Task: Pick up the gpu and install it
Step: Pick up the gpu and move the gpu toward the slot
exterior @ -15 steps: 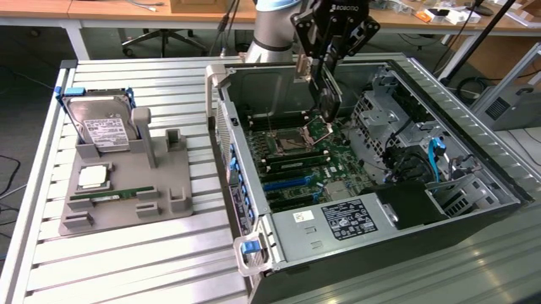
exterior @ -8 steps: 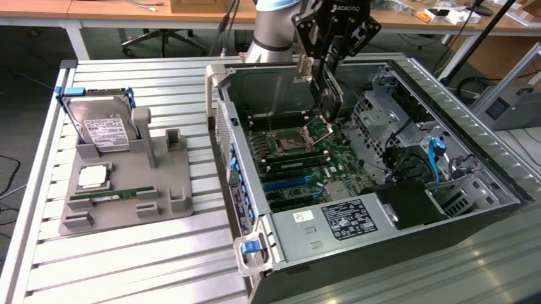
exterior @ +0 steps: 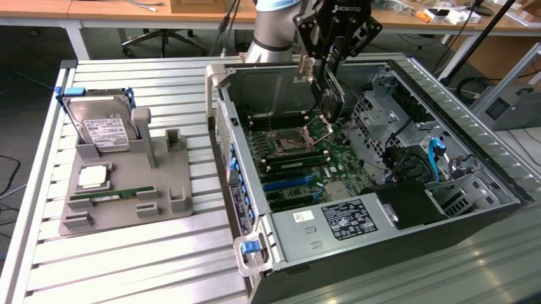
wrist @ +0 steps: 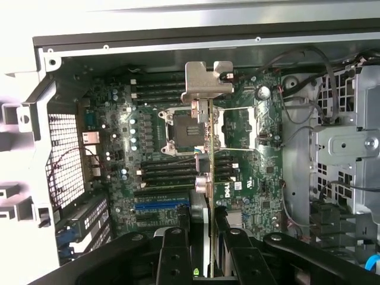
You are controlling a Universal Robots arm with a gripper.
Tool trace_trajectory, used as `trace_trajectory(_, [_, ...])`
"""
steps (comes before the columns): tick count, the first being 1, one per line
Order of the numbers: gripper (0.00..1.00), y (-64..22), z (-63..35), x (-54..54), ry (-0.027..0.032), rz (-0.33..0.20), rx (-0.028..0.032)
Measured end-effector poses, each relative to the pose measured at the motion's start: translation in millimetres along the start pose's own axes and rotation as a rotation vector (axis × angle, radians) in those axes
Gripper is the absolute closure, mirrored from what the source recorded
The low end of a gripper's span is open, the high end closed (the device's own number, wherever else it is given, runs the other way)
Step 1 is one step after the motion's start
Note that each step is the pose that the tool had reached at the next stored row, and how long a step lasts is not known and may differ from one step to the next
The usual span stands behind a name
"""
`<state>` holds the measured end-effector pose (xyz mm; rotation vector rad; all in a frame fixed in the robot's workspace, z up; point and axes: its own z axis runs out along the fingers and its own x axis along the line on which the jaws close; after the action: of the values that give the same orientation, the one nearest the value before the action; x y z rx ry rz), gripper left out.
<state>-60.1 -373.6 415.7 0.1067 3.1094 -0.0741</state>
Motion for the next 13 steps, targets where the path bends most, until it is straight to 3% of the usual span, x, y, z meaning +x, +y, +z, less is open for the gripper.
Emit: trace_trajectory(13, [0.73, 0.2, 0.6, -2.8, -0.0004, 0.000, 0.0055])
